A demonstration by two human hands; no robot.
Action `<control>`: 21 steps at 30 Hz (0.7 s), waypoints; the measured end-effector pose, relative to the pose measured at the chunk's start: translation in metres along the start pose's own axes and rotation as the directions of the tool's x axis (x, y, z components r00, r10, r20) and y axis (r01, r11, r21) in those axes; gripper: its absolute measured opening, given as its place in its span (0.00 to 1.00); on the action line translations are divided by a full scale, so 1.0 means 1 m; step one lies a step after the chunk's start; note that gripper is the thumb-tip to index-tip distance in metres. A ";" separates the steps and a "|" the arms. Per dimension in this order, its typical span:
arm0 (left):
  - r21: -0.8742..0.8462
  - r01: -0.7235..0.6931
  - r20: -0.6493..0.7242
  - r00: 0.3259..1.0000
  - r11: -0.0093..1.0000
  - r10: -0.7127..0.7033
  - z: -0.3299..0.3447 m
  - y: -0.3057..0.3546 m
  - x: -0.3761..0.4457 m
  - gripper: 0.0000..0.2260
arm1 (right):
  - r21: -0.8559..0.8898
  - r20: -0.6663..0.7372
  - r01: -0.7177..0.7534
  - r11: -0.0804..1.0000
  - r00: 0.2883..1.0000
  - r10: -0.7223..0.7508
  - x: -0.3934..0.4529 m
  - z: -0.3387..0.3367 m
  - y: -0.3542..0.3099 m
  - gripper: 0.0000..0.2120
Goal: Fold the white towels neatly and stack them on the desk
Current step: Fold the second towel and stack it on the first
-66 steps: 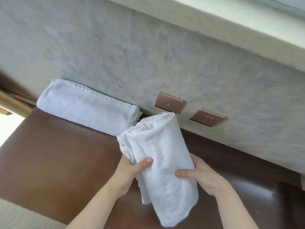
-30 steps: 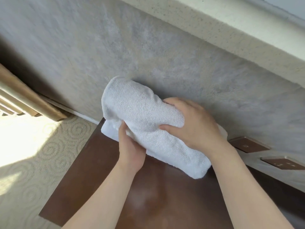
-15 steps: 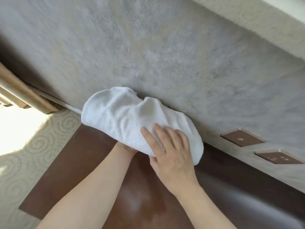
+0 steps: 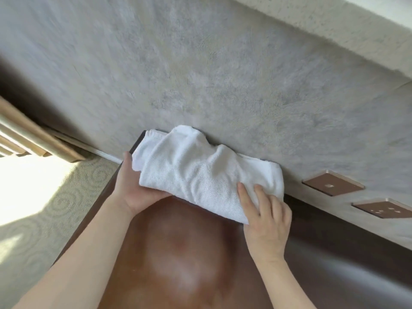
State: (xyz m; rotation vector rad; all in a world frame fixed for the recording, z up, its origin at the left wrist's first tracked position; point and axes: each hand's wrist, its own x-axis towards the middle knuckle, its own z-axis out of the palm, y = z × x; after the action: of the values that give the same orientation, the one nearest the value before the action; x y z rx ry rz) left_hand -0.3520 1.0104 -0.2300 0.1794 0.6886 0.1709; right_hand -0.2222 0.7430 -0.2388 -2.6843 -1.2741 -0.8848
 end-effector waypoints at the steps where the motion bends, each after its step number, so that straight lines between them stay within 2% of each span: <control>1: 0.051 -0.025 0.024 0.999 0.998 0.024 -0.002 0.008 -0.006 0.38 | 0.002 0.017 -0.005 1.000 1.000 0.005 -0.005 0.003 -0.005 0.31; 3: 0.295 -0.067 0.032 0.998 0.953 0.060 -0.002 0.022 -0.013 0.37 | 0.007 0.012 -0.027 1.000 1.000 0.026 -0.007 0.007 -0.011 0.31; 4: 0.451 -0.101 0.035 0.995 0.887 0.096 0.004 0.024 -0.014 0.35 | 0.006 -0.005 -0.041 0.999 0.999 0.041 -0.005 0.008 -0.012 0.32; 6: 0.710 -0.187 0.027 0.970 0.679 0.240 0.018 0.024 -0.012 0.30 | 0.015 -0.024 -0.057 0.998 0.998 0.057 -0.001 0.007 -0.009 0.34; 7: 0.782 -0.230 0.028 0.942 0.580 0.335 0.026 0.024 -0.012 0.29 | 0.029 -0.046 -0.057 0.998 0.997 0.058 0.003 0.006 -0.007 0.35; 9: 0.812 -0.343 0.104 0.881 0.472 0.462 0.034 0.027 -0.011 0.24 | 0.053 -0.130 -0.048 0.997 0.990 0.055 0.015 -0.001 -0.003 0.36; 10: 0.788 -0.402 0.154 0.862 0.467 0.482 0.034 0.028 -0.013 0.23 | 0.066 -0.180 -0.040 0.997 0.982 0.052 0.020 -0.004 -0.003 0.34; 13: 0.653 -0.458 0.194 0.871 0.603 0.450 0.020 0.033 -0.011 0.23 | 0.036 -0.283 -0.012 0.999 0.959 0.021 0.026 0.000 -0.006 0.27; 14: 0.664 -0.436 0.173 0.880 0.608 0.442 0.011 0.032 -0.007 0.22 | 0.025 -0.242 0.003 1.000 0.970 0.004 0.022 0.007 -0.008 0.27; 16: 0.746 -0.362 0.114 0.896 0.559 0.429 0.000 0.026 0.001 0.21 | 0.037 -0.060 0.026 0.999 0.998 -0.024 0.009 0.021 -0.016 0.32; 18: 0.828 -0.307 0.042 0.869 0.469 0.493 -0.001 0.020 0.010 0.21 | 0.048 0.064 -0.013 0.999 0.998 0.010 0.001 0.028 -0.021 0.40; 19: 0.889 -0.271 0.019 0.828 0.369 0.561 0.001 0.018 0.015 0.22 | 0.056 0.103 -0.030 0.998 0.994 0.024 0.002 0.028 -0.021 0.44; 21: 0.990 -0.093 -0.004 0.745 0.110 0.667 0.003 0.016 0.023 0.24 | 0.101 0.202 -0.024 0.995 0.979 0.003 0.008 0.026 -0.015 0.48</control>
State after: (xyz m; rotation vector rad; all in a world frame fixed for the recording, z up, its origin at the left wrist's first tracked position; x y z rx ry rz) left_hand -0.3343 1.0308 -0.2387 1.6966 1.1696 0.3018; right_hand -0.2164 0.7651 -0.2596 -2.7535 -1.2964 -0.5388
